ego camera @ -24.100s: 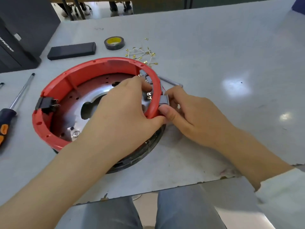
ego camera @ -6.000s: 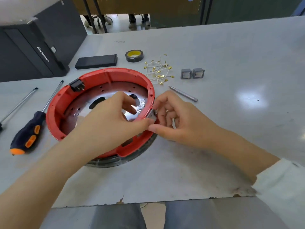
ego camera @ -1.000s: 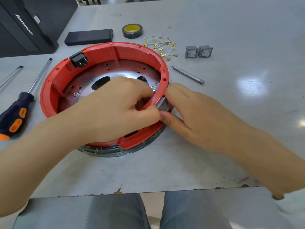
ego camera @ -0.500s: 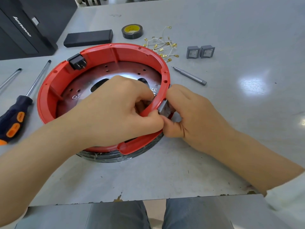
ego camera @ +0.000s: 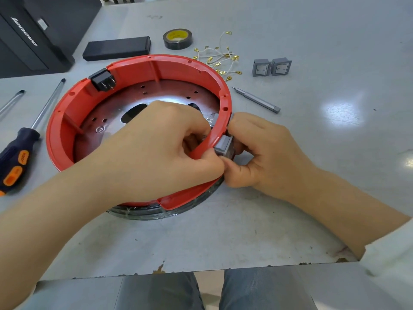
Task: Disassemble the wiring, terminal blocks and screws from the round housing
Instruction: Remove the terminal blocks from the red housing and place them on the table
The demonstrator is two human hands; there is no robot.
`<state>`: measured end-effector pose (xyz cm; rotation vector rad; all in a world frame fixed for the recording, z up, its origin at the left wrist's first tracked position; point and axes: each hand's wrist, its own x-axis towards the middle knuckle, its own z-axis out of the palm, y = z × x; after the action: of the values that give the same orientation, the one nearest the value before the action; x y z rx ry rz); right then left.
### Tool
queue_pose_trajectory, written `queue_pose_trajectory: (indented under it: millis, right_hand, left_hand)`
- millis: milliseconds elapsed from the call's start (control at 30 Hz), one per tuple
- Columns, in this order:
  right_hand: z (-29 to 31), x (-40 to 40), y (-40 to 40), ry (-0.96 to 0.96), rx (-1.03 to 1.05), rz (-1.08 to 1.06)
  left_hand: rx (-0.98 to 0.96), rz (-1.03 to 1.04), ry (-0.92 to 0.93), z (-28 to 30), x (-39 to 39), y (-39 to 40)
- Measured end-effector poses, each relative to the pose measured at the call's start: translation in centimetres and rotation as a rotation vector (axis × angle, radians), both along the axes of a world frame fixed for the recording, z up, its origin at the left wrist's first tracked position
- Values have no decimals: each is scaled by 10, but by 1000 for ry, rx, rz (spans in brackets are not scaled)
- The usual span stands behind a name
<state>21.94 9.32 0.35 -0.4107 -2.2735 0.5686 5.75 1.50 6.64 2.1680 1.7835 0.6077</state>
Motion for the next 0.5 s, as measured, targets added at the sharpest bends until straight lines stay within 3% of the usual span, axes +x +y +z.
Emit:
queue_pose_trajectory:
  millis: [267, 500]
  right_hand:
    - [1, 0, -2, 42, -24, 18]
    - [22, 11, -5, -328, 377, -183]
  left_hand:
    - [-37, 17, -94, -1, 0, 0]
    - [-170, 65, -203, -3, -1, 0]
